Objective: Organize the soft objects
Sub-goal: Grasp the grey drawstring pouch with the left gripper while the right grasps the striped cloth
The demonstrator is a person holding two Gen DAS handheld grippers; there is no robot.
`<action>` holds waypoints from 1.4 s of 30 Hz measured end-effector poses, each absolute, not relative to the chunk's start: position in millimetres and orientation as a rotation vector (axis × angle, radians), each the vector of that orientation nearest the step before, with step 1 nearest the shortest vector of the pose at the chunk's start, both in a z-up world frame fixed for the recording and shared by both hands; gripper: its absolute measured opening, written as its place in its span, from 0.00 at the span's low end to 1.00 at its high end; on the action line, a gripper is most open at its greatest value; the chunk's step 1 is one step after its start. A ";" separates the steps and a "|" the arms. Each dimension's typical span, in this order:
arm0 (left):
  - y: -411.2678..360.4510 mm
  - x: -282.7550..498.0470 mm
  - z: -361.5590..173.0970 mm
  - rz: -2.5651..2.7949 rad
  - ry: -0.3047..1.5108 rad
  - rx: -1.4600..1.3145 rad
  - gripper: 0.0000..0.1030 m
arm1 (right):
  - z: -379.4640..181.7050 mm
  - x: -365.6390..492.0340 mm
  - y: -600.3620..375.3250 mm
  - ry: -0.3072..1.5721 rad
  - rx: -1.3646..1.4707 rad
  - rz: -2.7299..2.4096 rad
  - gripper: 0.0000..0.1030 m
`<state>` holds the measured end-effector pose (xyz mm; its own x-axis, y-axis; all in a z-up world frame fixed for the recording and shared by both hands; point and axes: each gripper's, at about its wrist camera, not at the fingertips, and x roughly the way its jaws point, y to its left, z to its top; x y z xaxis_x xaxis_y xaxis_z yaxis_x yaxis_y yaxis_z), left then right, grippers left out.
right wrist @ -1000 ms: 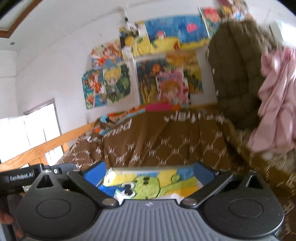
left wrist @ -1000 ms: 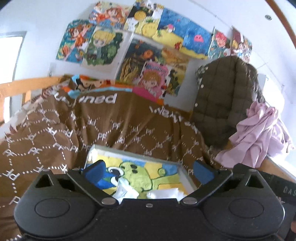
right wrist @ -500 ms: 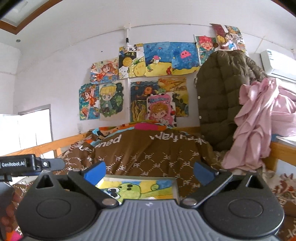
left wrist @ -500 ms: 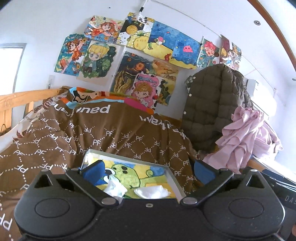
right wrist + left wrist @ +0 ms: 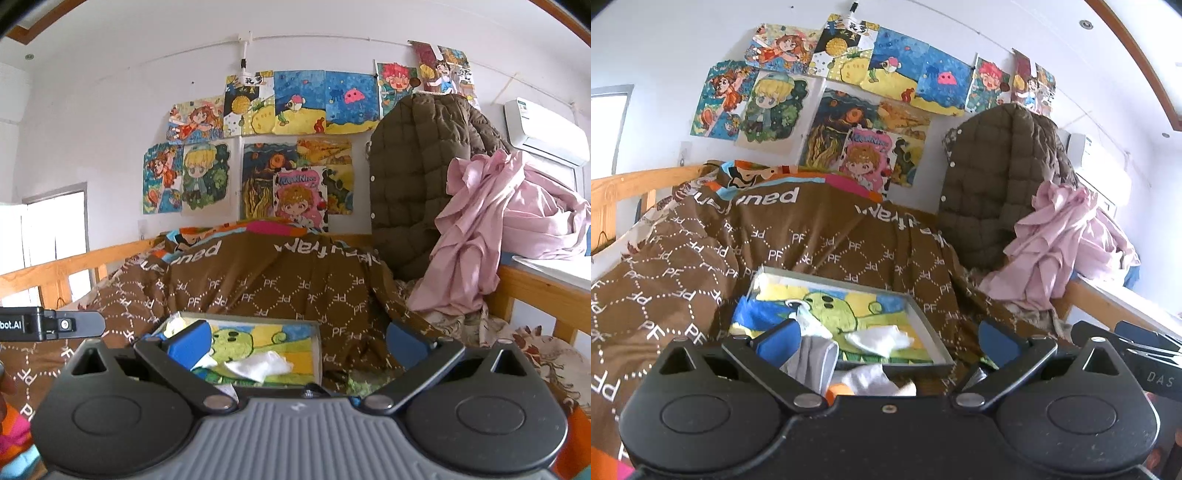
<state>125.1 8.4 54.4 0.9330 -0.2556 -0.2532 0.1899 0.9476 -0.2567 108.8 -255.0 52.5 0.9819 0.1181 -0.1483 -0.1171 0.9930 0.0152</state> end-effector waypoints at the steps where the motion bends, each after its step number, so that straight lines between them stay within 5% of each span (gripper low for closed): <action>1: 6.9 122.5 53.1 -0.232 0.291 -0.227 0.99 | 51.4 106.4 -254.8 0.150 0.001 0.112 1.00; 42: -13.6 102.0 -11.4 -0.187 0.623 -0.166 0.99 | 5.0 94.8 -223.5 0.414 -0.211 0.109 1.00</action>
<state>102.0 -13.6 -11.4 0.7962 -0.2230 -0.5624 0.1231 0.9699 -0.2102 94.8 -223.5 5.0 0.9100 0.0621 -0.4100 -0.1480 0.9723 -0.1811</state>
